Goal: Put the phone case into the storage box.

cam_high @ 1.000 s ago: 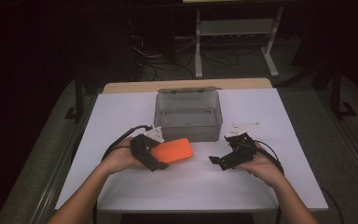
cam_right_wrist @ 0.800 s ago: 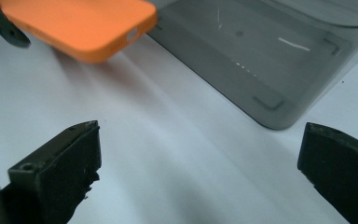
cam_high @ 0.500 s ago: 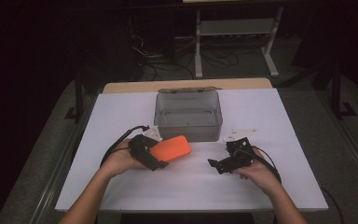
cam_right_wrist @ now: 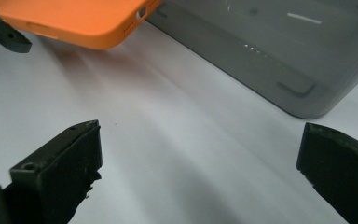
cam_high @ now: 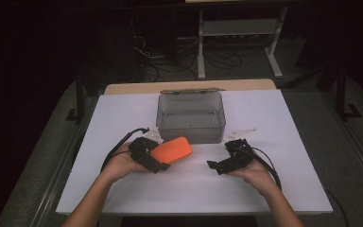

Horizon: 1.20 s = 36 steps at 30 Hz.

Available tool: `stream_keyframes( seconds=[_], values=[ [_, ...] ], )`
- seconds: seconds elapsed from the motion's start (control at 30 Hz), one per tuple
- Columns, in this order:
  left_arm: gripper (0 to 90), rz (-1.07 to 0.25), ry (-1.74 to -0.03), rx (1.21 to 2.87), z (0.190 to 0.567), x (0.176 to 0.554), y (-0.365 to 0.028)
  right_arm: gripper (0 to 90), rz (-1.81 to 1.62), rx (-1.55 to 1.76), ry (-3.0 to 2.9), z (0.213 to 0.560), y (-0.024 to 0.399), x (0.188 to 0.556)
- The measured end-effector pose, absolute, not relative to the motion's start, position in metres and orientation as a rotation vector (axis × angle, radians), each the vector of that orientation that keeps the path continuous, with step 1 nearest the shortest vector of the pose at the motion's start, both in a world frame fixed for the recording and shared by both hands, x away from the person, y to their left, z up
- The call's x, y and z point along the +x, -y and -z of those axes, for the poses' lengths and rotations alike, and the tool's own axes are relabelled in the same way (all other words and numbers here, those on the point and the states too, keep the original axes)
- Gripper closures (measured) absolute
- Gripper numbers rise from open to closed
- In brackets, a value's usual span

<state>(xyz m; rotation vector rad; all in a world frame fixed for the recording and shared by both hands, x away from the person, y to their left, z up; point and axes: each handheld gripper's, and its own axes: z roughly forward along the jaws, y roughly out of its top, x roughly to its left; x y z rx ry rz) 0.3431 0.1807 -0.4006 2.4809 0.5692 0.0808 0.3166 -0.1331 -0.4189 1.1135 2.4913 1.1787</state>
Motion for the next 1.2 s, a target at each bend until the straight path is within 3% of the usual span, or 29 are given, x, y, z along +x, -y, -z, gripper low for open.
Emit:
stream_keyframes(
  seconds=[1.2],
  values=[
    [15.7, -0.071, -0.634, 2.471, 0.404, 0.344, -0.179, 0.0, -1.19, 0.909, -2.546, 0.427, 0.081, 0.326]
  ],
)
